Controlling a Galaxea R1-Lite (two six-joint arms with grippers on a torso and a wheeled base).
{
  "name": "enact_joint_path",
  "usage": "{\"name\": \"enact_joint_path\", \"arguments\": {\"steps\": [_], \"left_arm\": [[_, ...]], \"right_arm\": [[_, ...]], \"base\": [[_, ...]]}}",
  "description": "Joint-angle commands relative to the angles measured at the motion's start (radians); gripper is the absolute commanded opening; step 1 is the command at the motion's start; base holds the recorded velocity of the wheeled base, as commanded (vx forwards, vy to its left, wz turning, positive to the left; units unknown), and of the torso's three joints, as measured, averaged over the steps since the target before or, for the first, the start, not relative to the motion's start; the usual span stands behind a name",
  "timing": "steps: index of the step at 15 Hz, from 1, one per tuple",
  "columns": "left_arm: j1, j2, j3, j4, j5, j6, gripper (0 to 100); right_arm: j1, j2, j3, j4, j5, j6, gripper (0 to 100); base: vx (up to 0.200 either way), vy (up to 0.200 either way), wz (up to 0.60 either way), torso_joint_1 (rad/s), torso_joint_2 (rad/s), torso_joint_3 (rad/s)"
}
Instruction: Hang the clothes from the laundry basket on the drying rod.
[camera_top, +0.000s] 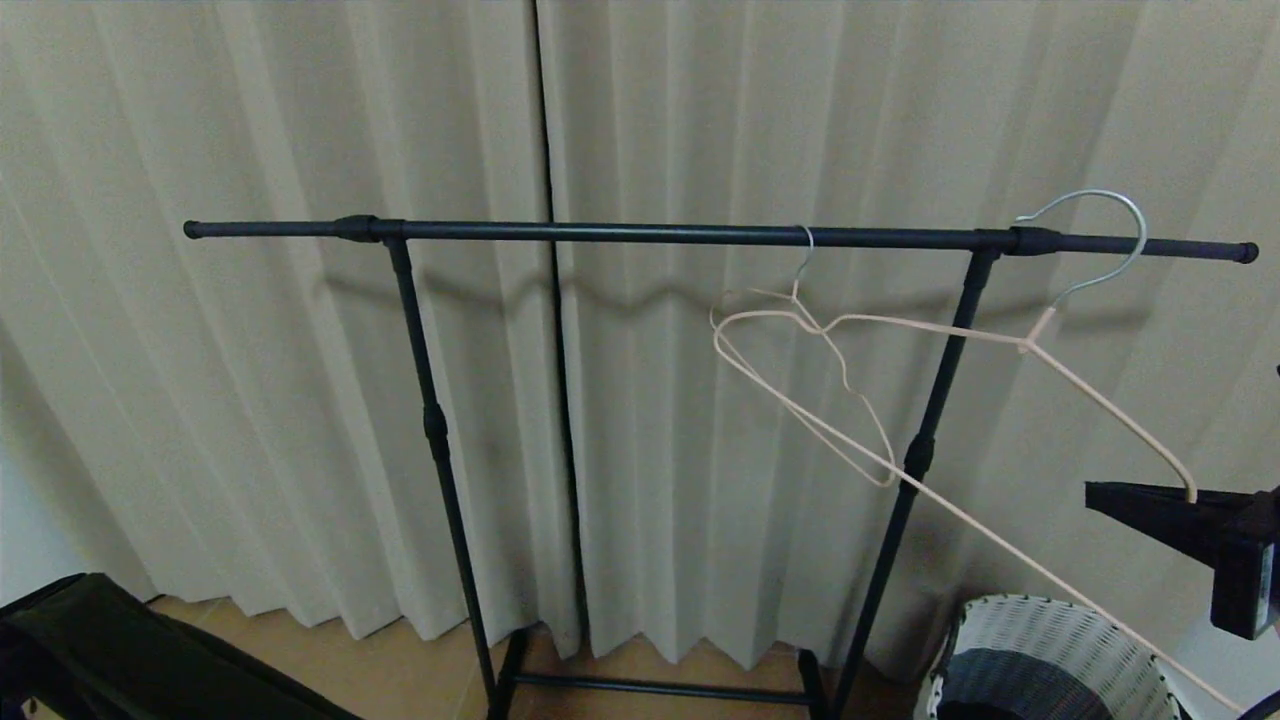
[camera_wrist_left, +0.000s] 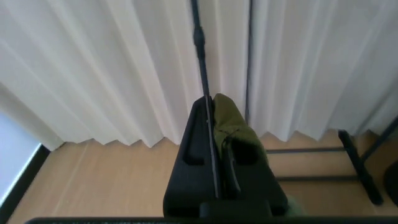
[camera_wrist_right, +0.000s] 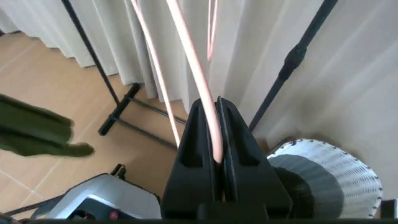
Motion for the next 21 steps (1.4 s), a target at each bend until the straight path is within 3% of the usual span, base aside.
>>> {"name": "enact_joint_path", "arguments": {"steps": [1, 3, 6, 7, 8, 9, 13, 15, 17, 21], "left_arm": [[-0.042, 0.012, 0.012, 0.002, 0.001, 0.008, 0], [-0.083, 0.047, -0.004, 0.001, 0.001, 0.017, 0], [-0.083, 0.211, -0.120, 0.002, 0.007, 0.008, 0], [-0.083, 0.216, -0.123, 0.002, 0.007, 0.006, 0], [-0.079, 0.332, -0.205, 0.004, 0.017, -0.006, 0], [-0.074, 0.391, -0.249, 0.007, 0.025, -0.017, 0], [-0.076, 0.596, -0.398, 0.010, 0.156, -0.104, 0], [-0.074, 0.613, -0.415, 0.011, 0.156, -0.115, 0], [-0.045, 0.667, -0.465, 0.013, 0.156, -0.175, 0], [-0.040, 0.684, -0.491, 0.008, 0.157, -0.211, 0]], "right_arm": [[0.091, 0.009, 0.014, 0.036, -0.004, 0.008, 0], [0.162, 0.014, 0.017, 0.075, -0.002, 0.011, 0], [0.297, 0.063, 0.030, 0.057, -0.004, 0.072, 0], [0.300, 0.065, 0.030, 0.057, -0.004, 0.074, 0], [0.390, 0.085, 0.025, 0.057, -0.005, 0.108, 0], [0.427, 0.097, 0.022, 0.055, -0.004, 0.125, 0], [0.556, 0.158, 0.013, -0.047, -0.007, 0.195, 0], [0.579, 0.169, 0.011, -0.067, -0.010, 0.207, 0], [0.643, 0.207, 0.010, -0.127, -0.024, 0.215, 0], [0.666, 0.267, -0.018, -0.185, -0.024, 0.215, 0]], "base": [[0.000, 0.000, 0.00, 0.000, 0.00, 0.000], [0.000, 0.000, 0.00, 0.000, 0.00, 0.000], [0.000, 0.000, 0.00, 0.000, 0.00, 0.000], [0.000, 0.000, 0.00, 0.000, 0.00, 0.000], [0.000, 0.000, 0.00, 0.000, 0.00, 0.000], [0.000, 0.000, 0.00, 0.000, 0.00, 0.000], [0.000, 0.000, 0.00, 0.000, 0.00, 0.000], [0.000, 0.000, 0.00, 0.000, 0.00, 0.000], [0.000, 0.000, 0.00, 0.000, 0.00, 0.000], [0.000, 0.000, 0.00, 0.000, 0.00, 0.000]]}}
